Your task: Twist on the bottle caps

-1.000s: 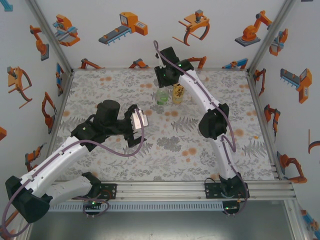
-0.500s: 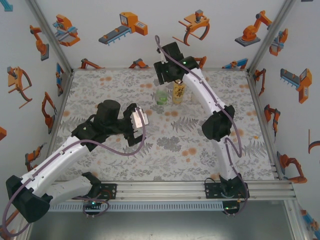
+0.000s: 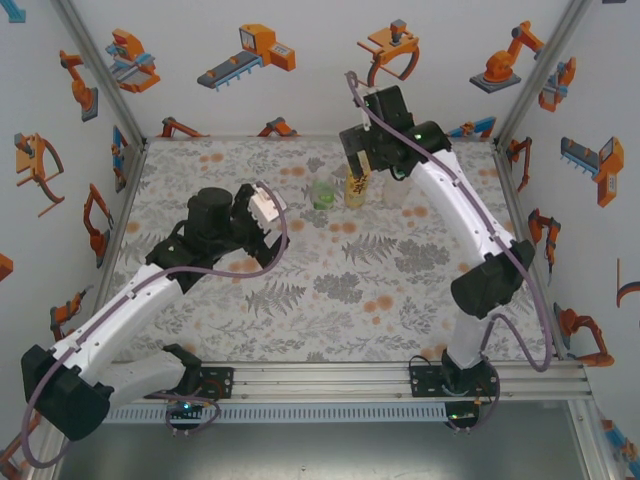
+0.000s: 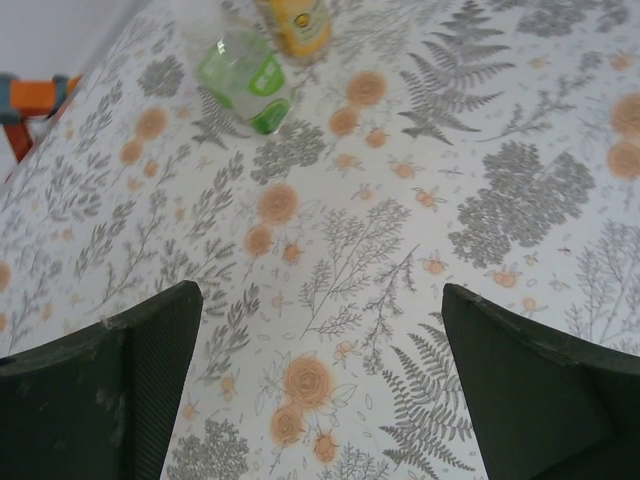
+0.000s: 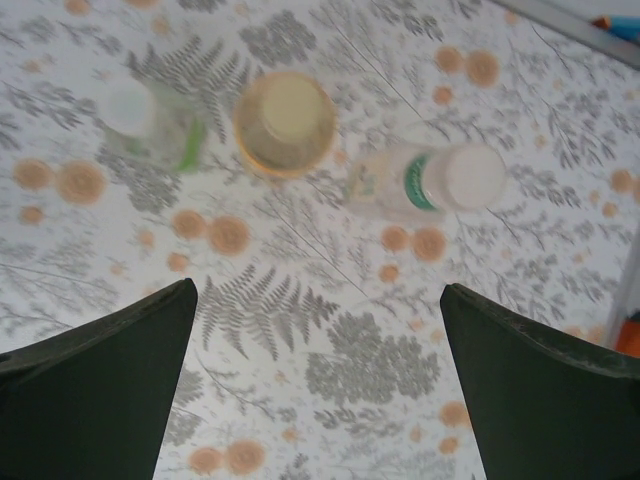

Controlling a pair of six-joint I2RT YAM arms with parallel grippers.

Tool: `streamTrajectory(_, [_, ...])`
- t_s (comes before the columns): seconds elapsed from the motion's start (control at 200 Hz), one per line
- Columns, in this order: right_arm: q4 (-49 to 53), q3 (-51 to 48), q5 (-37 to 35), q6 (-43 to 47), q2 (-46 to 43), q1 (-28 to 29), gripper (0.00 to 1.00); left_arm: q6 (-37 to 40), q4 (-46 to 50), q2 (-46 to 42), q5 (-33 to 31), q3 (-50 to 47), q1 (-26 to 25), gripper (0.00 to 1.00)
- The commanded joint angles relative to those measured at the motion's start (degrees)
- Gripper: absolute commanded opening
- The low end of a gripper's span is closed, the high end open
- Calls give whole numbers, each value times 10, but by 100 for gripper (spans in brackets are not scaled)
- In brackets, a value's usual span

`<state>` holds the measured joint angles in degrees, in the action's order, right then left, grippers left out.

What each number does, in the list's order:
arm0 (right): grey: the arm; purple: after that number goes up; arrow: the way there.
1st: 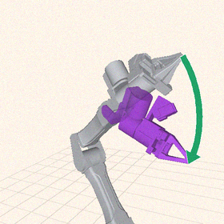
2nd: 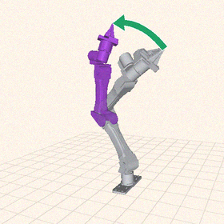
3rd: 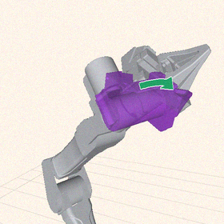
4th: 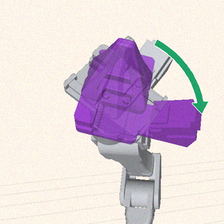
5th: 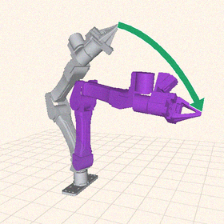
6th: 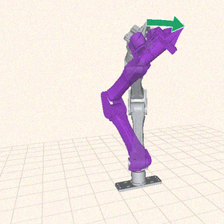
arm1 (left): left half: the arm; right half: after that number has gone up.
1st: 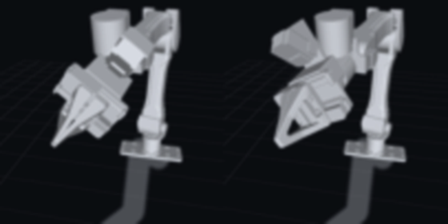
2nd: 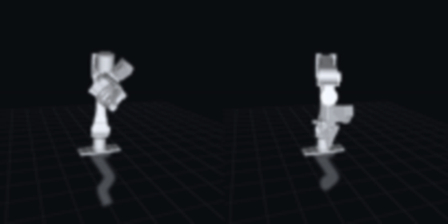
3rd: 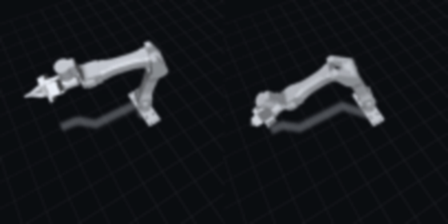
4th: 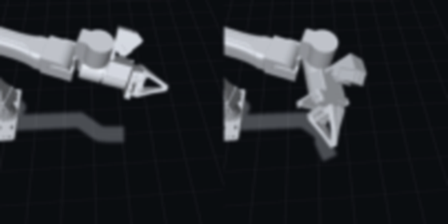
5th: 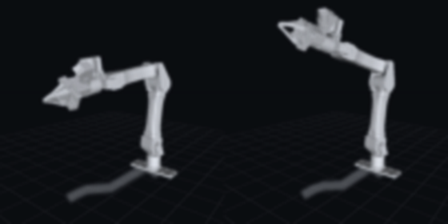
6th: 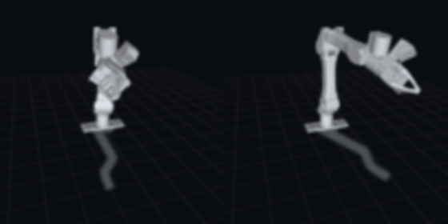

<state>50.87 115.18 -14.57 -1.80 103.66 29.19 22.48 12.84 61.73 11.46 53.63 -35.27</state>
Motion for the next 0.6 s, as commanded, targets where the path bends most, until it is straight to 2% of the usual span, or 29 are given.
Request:
streamTrajectory(0.0, [-36, -86, -36, 4, -66, -20, 99, -73, -51, 7, -85, -26, 12, 97])
streamTrajectory(0.21, [-151, -315, -43, -12, -205, -77, 99, -108, -129, 11, -220, -98, 40, 97])
streamTrajectory(0.371, [-286, -505, -62, -19, -277, -135, 99, -119, -191, 36, -280, -151, 74, 97])
streamTrajectory(0.491, [-373, -617, -62, -39, -297, -197, 99, -135, -232, 53, -308, -186, 104, 97])
streamTrajectory(0.596, [-507, -727, -43, -25, -310, -239, 99, -140, -283, 54, -300, -225, 139, 97])
